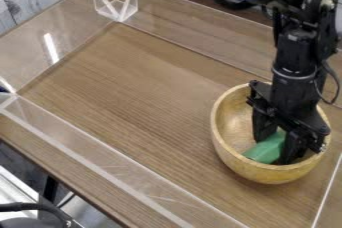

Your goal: Remove the green block from inside the brown bowl and put it on the table

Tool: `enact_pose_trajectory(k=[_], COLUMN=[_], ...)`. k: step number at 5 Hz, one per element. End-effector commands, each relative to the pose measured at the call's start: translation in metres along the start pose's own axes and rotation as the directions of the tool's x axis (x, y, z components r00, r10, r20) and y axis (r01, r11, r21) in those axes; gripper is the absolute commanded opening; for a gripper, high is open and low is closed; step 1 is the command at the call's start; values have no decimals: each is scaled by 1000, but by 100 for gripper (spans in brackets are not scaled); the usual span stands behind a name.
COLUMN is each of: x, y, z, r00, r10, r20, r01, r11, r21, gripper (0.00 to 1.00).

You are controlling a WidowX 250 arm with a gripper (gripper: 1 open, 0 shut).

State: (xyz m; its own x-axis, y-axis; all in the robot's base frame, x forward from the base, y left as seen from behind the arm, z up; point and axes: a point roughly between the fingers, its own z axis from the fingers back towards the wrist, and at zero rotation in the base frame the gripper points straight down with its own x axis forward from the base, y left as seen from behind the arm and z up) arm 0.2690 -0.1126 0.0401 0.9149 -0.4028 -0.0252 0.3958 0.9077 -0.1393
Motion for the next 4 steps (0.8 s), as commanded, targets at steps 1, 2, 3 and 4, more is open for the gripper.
enact_pose_trajectory(k=[1,2,3,4], x=[5,5,5,5], y=[-2,-4,-6,-7], z=[6,2,-1,-5], r00=[1000,1000,1000,1000], r10=[-11,-17,-23,-28], r20=[28,19,10,0], r01=[11,17,23,28], r11=[1000,1000,1000,1000], r21=[2,0,-2,-4], gripper=[0,0,0,0])
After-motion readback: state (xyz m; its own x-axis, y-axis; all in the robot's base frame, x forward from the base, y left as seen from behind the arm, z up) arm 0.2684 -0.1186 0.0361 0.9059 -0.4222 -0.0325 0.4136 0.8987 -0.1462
